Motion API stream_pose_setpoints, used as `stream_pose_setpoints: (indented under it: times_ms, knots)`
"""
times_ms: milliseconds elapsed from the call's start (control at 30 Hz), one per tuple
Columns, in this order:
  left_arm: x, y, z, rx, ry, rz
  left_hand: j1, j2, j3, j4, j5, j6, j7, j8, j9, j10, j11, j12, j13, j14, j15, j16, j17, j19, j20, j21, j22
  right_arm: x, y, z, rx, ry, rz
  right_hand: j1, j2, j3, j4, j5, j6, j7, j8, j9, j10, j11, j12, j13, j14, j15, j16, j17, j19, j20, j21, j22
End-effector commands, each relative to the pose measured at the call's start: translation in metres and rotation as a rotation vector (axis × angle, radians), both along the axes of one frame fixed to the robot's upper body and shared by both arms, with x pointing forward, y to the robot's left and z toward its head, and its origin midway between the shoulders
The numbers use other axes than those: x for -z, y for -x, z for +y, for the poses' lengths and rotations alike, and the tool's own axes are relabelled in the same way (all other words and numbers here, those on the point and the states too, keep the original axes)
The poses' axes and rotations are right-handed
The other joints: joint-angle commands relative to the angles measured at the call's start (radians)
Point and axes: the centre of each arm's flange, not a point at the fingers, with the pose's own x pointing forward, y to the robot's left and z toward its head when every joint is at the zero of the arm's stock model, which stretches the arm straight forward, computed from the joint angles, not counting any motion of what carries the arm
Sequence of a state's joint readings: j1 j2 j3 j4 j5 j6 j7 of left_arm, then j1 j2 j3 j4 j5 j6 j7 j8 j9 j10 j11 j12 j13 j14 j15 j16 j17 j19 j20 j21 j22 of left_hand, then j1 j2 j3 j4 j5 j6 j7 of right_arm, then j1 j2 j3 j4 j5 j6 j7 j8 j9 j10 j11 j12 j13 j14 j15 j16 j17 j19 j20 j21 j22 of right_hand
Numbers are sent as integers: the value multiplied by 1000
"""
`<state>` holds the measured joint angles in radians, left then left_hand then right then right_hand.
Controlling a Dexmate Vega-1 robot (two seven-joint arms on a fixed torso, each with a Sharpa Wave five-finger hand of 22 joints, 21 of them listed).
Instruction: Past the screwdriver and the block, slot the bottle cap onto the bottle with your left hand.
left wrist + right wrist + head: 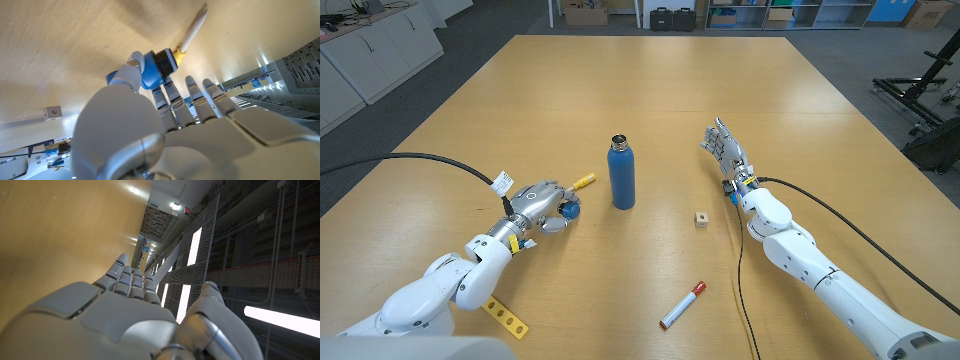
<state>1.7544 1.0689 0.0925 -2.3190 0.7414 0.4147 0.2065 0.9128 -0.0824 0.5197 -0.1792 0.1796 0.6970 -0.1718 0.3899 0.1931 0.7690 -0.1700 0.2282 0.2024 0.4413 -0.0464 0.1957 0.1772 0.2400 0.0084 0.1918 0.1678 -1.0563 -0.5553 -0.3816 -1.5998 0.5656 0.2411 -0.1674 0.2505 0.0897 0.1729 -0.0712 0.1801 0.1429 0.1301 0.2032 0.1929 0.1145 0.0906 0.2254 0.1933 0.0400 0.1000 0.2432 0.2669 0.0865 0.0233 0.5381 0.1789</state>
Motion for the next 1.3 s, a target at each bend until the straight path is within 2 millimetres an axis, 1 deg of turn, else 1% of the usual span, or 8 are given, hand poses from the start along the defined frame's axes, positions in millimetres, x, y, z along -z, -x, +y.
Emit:
stream_pose_setpoints:
  times_ms: [33,367,667,1100,1300]
  knots:
    - [-17,5,2,24,92,-83,1,11,19,12,8,47,-40,2,3,63,-52,-5,2,13,-164,0,2,8,1,-1,2,-2,3,-1,2,1,-7,0,13,1,-7,-2,6,3,0,4,9,2,-1,2,4,3,-6,4,2,6,-5,6]
    - [-28,6,3,44,158,-109,-1,12,20,12,8,54,-40,3,3,70,-52,-5,3,17,-163,1,2,9,-1,-1,2,-4,7,-4,6,1,-14,-1,13,0,-7,-2,6,4,-1,4,10,2,-1,3,5,5,-6,4,4,6,-6,6]
    - [-38,12,6,67,229,-142,-3,11,21,13,8,59,-40,3,3,75,-52,-6,3,19,-163,1,2,9,-1,-1,2,-4,8,-5,6,1,-16,-1,13,0,-7,-2,5,3,-1,4,10,2,-1,3,5,3,-6,4,5,5,-7,6]
    - [-51,16,10,96,328,-206,-6,13,25,13,9,72,-41,4,4,91,-51,-5,4,29,-163,2,2,14,-4,0,2,-4,7,-3,-1,4,-16,-1,13,0,-8,-2,6,3,0,4,10,1,-2,3,5,4,-6,4,6,4,-9,6]
    - [-55,15,13,129,410,-234,-5,14,27,12,10,79,-40,5,4,97,-52,-5,4,33,-164,2,2,17,-3,0,2,-4,7,-4,1,2,-20,-1,13,0,-8,-2,6,4,-1,4,10,2,-2,3,5,4,-6,4,7,5,-10,6]
